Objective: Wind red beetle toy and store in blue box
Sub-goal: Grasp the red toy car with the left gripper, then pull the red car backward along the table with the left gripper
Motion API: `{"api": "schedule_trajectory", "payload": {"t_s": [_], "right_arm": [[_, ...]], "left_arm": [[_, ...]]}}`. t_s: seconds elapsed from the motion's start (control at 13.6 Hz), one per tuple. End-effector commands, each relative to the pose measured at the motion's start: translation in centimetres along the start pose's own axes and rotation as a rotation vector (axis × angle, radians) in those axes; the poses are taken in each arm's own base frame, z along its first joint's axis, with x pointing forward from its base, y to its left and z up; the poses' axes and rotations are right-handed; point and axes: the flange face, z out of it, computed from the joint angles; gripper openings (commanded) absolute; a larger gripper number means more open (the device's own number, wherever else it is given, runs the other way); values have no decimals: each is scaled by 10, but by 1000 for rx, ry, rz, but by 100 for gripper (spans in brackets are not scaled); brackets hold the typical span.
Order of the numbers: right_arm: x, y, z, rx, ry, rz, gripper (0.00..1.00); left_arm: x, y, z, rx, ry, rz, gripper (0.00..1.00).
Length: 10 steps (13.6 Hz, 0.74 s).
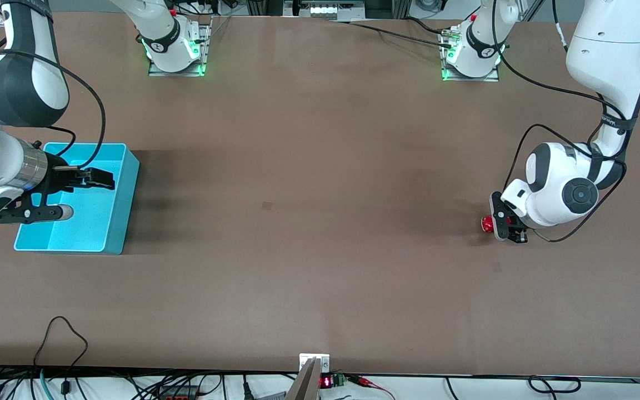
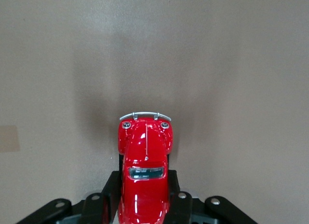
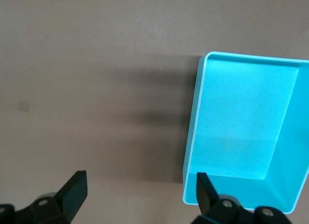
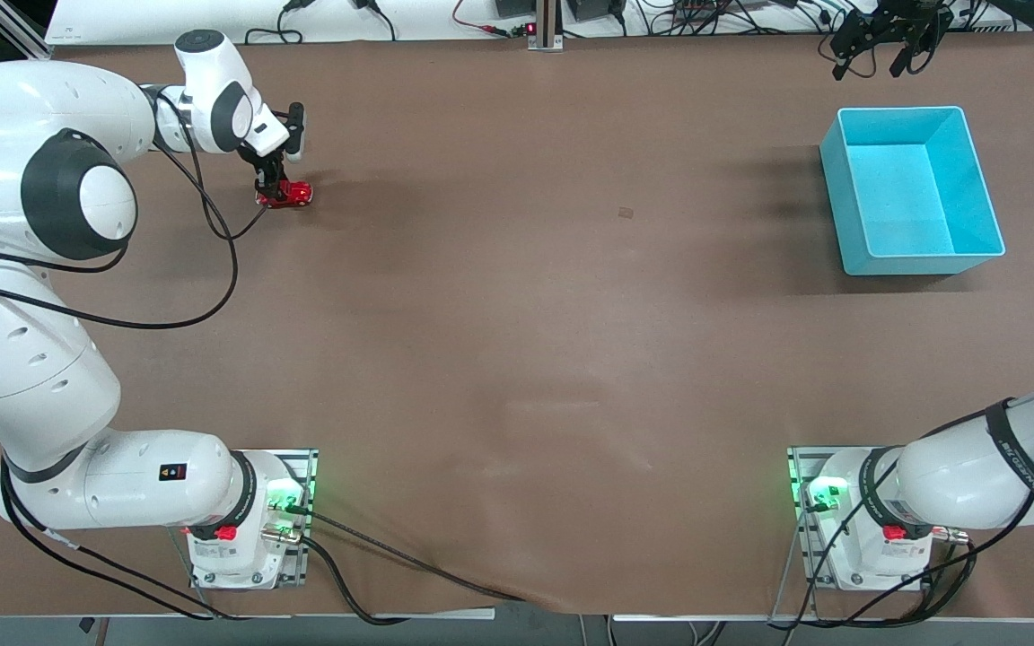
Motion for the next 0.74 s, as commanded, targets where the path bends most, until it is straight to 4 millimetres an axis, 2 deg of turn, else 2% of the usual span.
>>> {"api": "schedule_trajectory", "payload": {"t_s": [0.0, 0.15, 0.29, 0.44, 0.66], "right_arm": [[-3, -2, -7, 4, -2, -1, 100], [-3, -2, -6, 4, -3, -1, 100], [-2, -3, -6, 4, -3, -3, 100], [-3, -2, -5, 4, -6, -1, 100], [-3, -2, -5, 4, -6, -3, 100]], "left_arm": [[-6, -1, 7, 1, -5, 17, 18], [-12, -1, 11, -7, -5, 13, 18], [-44, -6, 23, -15, 4, 50, 19], [-87, -15, 29, -8, 12, 77, 19], [-128, -20, 29, 4, 17, 110, 19]]}}
